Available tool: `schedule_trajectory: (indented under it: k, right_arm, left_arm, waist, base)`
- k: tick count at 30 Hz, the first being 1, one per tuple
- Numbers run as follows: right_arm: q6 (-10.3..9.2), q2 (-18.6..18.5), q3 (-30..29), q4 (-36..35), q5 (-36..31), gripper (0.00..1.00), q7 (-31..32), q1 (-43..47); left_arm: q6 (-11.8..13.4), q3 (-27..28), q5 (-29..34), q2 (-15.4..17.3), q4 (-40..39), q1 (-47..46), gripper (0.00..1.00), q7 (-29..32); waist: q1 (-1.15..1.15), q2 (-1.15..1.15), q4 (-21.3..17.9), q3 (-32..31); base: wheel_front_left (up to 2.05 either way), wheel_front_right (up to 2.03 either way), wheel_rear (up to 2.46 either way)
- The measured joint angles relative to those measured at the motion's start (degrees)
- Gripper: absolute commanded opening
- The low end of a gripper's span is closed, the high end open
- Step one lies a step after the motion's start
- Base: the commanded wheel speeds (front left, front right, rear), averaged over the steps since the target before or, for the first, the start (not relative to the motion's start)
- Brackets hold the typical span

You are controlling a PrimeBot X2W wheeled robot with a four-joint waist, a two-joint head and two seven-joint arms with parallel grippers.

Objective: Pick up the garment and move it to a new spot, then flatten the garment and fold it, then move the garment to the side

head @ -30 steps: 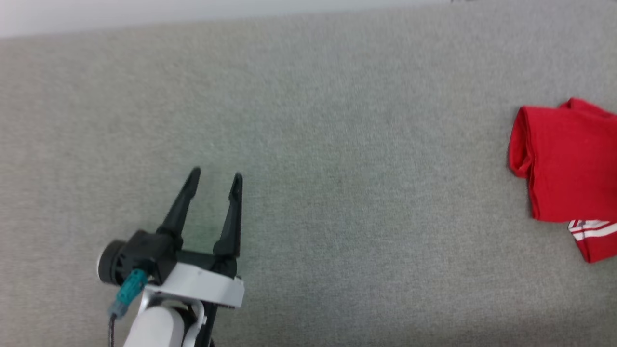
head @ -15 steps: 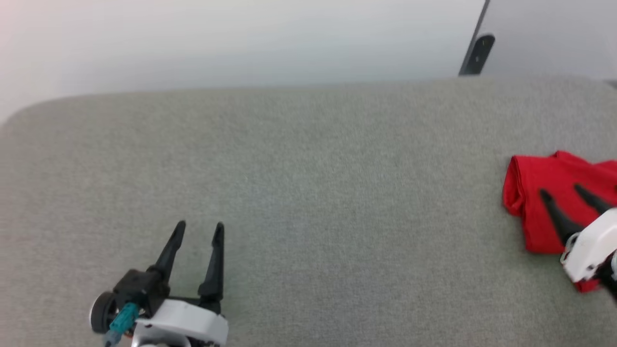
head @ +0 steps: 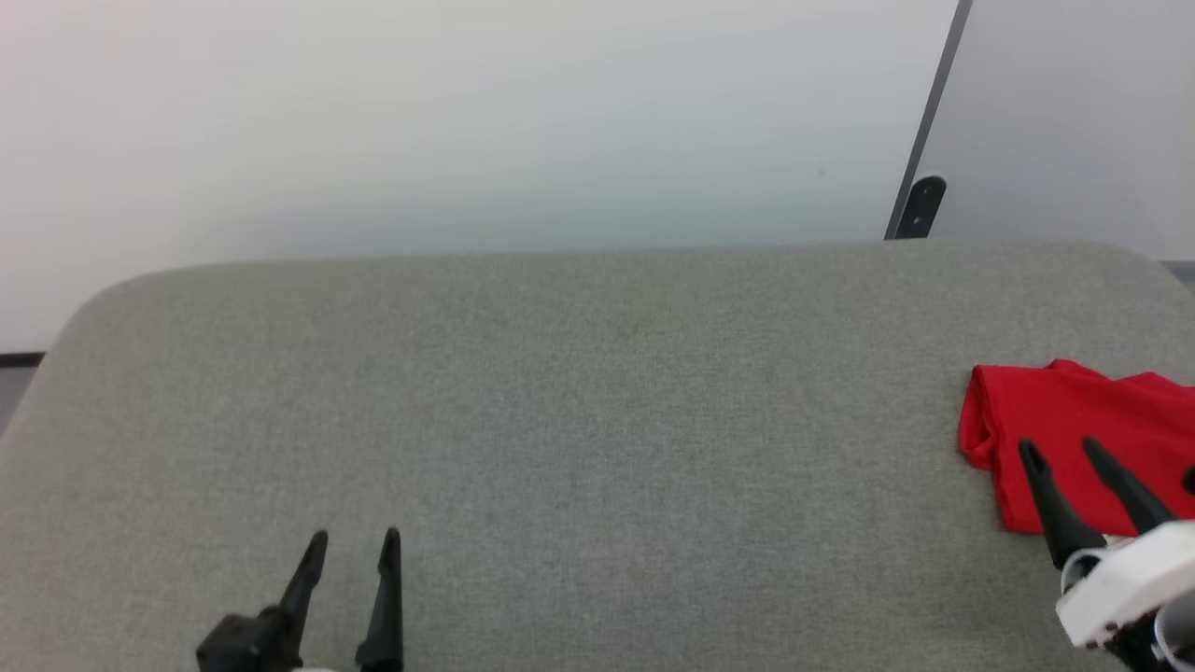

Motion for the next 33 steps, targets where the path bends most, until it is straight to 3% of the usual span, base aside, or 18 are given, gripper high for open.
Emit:
schedule_trajectory:
  k: [16,33]
  right_arm:
    - [0.0,5.59,-8.62,-14.66,-3.57,1.0,6.57,13.75]
    - [0.0,6.25,-8.92,-16.1,-3.6,1.0,8.24,14.01]
  left_arm:
    - [3.18,1.13,-0.9,0.71,-9.64,10.22,1.0,1.54]
    - [3.82,0.34,-1.33,1.11,-12.22,10.57,1.0,3.24]
  waist:
    - [0.0,0.0,-2.27,-1.4]
    - [0.0,0.0,-1.04,-0.82]
  base:
    - [0.0,0.0,0.0]
    - [0.0,0.0,0.0]
